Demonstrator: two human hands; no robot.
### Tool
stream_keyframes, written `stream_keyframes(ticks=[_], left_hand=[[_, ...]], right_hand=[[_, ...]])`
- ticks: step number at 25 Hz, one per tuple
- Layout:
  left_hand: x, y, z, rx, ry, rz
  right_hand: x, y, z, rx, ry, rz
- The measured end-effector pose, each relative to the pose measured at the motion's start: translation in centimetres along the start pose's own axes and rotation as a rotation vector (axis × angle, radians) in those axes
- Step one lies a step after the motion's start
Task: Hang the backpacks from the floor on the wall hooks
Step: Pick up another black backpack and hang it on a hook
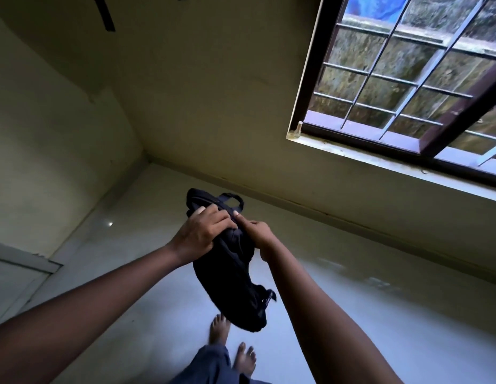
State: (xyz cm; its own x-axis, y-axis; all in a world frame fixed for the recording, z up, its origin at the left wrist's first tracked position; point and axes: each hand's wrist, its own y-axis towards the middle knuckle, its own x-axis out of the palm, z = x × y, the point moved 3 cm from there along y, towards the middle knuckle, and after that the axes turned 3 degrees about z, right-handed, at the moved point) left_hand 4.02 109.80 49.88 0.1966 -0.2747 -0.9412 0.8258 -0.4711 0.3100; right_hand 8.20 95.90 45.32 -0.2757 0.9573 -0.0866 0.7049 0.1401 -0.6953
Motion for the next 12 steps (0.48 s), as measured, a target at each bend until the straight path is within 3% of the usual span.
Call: stream_keyframes(ticks=[3, 7, 10, 12], left_hand=[[-0.5, 0.6, 0.0, 0.08, 0.032, 0.004], [-0.8, 1.1, -1.2, 0.129, 0.065, -0.045], [0.3, 0.9, -1.8, -0.013, 0.05, -0.403], [0.7, 0.6, -2.0, -0.151, -0.113, -0.648]], right_hand=[[0.4, 1.5, -0.8, 0.059, 0.098, -0.021], [1.4, 3.2, -1.8, -0.143, 0.115, -0.034], [2.0, 3.6, -1.5, -0.161, 0.126, 0.004], [2.4, 3.4, -0.7, -0.171, 0.077, 0.017]])
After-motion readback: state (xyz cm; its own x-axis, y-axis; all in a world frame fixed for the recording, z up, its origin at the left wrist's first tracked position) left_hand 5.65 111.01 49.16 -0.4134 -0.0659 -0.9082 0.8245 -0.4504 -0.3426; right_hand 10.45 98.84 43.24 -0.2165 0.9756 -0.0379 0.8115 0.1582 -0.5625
